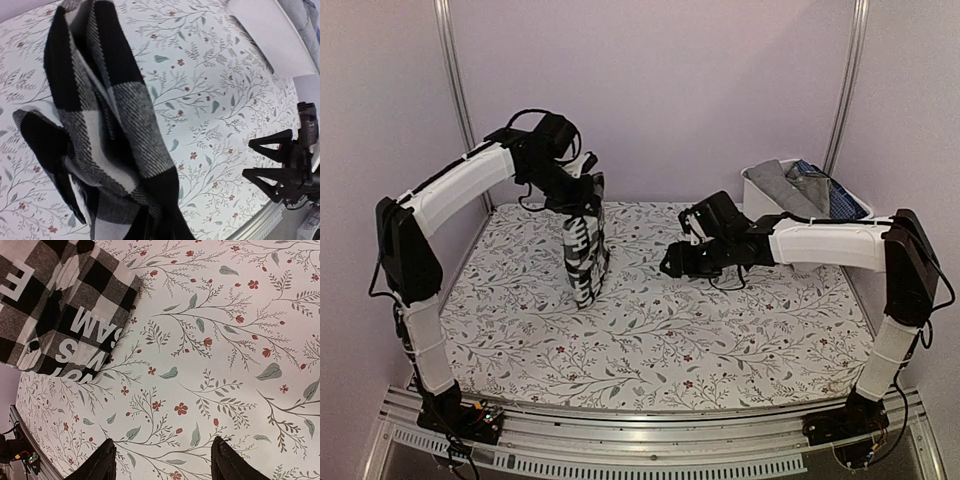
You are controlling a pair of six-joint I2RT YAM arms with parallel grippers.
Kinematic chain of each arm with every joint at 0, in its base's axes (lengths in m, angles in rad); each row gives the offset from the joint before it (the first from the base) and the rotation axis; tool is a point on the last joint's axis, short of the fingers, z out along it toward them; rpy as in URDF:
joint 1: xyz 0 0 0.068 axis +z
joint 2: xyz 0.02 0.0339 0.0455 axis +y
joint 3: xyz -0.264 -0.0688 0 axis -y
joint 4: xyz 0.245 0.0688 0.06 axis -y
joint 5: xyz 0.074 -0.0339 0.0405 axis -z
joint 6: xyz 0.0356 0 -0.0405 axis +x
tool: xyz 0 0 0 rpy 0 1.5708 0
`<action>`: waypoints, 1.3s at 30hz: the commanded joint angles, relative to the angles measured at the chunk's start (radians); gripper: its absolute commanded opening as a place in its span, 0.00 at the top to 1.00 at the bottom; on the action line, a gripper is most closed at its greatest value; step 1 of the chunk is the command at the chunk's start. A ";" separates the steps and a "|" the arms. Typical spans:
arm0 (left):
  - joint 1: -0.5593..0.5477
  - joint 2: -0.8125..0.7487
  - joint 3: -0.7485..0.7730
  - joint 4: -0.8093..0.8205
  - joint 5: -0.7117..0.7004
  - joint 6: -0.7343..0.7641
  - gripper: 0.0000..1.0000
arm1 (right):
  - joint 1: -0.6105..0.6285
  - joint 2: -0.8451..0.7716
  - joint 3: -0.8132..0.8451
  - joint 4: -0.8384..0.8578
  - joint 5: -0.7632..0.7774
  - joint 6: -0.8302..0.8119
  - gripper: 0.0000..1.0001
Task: Fold and stack the long sleeve shirts
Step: Turn over the square-folded shirt at the center of the board, then move the square-folded shirt to the center of the board.
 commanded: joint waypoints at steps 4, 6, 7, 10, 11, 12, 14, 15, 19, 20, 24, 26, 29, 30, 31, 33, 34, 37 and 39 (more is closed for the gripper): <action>-0.300 0.540 0.536 -0.015 0.084 -0.218 0.62 | -0.058 -0.179 -0.177 -0.057 0.104 0.010 0.31; -0.333 0.635 0.655 0.041 0.149 -0.287 0.49 | -0.069 -0.239 -0.252 -0.073 0.133 0.026 0.29; -0.345 0.643 0.662 0.074 0.148 -0.312 0.45 | -0.073 -0.284 -0.286 -0.075 0.142 0.037 0.27; -0.351 0.546 0.507 0.215 0.123 -0.337 0.37 | -0.077 -0.356 -0.350 -0.075 0.148 0.061 0.24; -0.347 0.489 0.430 0.268 0.111 -0.338 0.33 | -0.077 -0.367 -0.358 -0.071 0.146 0.065 0.23; -0.340 0.435 0.348 0.320 0.100 -0.337 0.31 | -0.077 -0.366 -0.360 -0.062 0.140 0.069 0.23; -0.315 0.336 0.195 0.378 0.064 -0.339 0.31 | -0.077 -0.330 -0.345 -0.043 0.119 0.066 0.22; -0.300 0.281 0.129 0.392 0.040 -0.338 0.31 | -0.077 -0.313 -0.333 -0.031 0.108 0.064 0.22; -0.211 0.112 -0.193 0.478 0.024 -0.335 0.32 | -0.080 -0.195 -0.265 0.022 0.079 0.052 0.25; -0.181 0.077 -0.276 0.509 0.036 -0.336 0.32 | -0.083 -0.168 -0.244 0.027 0.069 0.046 0.27; -0.083 -0.014 -0.525 0.618 0.089 -0.286 0.34 | -0.086 -0.024 -0.178 0.053 0.023 0.035 0.31; -0.038 -0.028 -0.588 0.672 0.125 -0.257 0.33 | -0.086 0.017 -0.155 0.054 0.022 0.036 0.34; 0.001 -0.013 -0.624 0.708 0.133 -0.228 0.31 | -0.086 0.066 -0.143 0.051 0.033 0.046 0.36; 0.010 -0.004 -0.633 0.721 0.130 -0.228 0.31 | -0.086 0.072 -0.142 0.052 0.036 0.051 0.36; 0.018 0.011 -0.637 0.731 0.132 -0.230 0.32 | -0.086 0.081 -0.143 0.051 0.037 0.052 0.37; 0.023 0.038 -0.640 0.760 0.137 -0.238 0.35 | -0.086 0.089 -0.147 0.050 0.037 0.053 0.37; 0.022 0.053 -0.638 0.773 0.142 -0.244 0.37 | -0.086 0.095 -0.150 0.053 0.037 0.054 0.38; 0.019 0.100 -0.628 0.821 0.173 -0.265 0.43 | -0.086 0.112 -0.154 0.057 0.026 0.059 0.45; 0.010 0.132 -0.612 0.839 0.191 -0.278 0.47 | -0.086 0.122 -0.163 0.064 0.021 0.063 0.50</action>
